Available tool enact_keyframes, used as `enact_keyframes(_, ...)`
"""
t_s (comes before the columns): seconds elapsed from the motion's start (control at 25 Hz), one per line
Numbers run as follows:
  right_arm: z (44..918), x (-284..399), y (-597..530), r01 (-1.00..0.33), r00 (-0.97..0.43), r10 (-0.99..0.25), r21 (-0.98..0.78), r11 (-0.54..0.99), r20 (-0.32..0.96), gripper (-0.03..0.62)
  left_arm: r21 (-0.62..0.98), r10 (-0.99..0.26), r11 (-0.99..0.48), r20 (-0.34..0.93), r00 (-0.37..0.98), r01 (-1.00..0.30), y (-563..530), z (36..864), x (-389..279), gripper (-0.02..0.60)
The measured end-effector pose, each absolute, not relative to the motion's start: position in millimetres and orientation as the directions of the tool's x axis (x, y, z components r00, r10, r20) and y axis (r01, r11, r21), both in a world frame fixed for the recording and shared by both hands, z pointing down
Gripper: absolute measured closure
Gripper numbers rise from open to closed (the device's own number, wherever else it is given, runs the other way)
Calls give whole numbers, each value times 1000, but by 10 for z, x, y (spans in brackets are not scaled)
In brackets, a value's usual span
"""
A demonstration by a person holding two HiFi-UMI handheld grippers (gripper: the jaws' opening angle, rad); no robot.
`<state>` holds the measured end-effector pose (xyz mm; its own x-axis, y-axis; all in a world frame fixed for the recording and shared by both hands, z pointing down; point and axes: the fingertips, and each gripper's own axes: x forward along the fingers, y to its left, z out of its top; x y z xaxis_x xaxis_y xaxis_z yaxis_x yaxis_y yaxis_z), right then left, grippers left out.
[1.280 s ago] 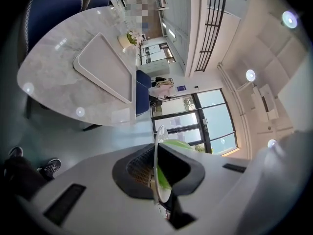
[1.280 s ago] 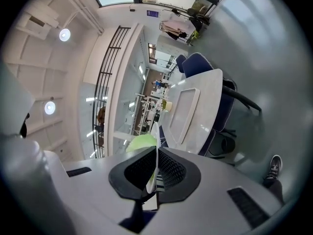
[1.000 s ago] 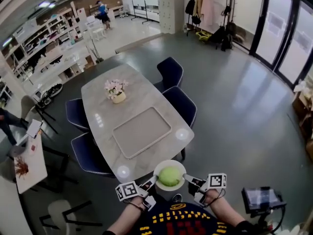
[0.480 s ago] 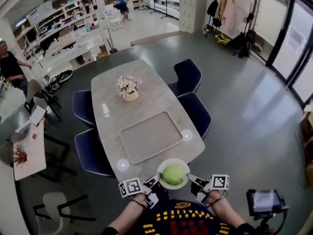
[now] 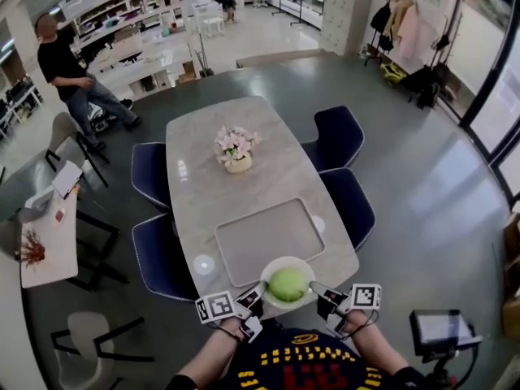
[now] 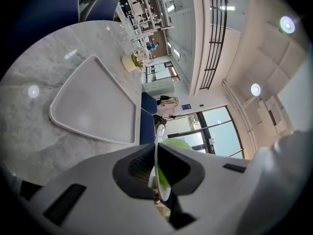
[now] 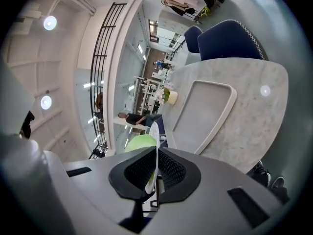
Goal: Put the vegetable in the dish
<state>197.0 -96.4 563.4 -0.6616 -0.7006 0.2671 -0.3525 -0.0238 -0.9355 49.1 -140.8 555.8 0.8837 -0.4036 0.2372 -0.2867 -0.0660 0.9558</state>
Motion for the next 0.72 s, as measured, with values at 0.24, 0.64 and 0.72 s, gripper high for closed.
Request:
enact_keyframes(0.24, 5511, 1611, -1421, -348, -746, -631, -933, 95, 213, 579, 963, -471, -51, 211, 857, -265, -1688, 5567, 185, 563)
enact_keyframes(0.64, 5510, 1492, -1986, -316, -832, -523, -933, 170, 186, 579, 981, -566, -75, 104, 818, -177, -2105, 5428, 136, 563)
enact_keyframes(0.72, 5551, 1558, -2099, -331, -843, -496, -927, 175, 208, 579, 981, -587, -95, 81, 805, -169, -2184, 5394, 192, 564)
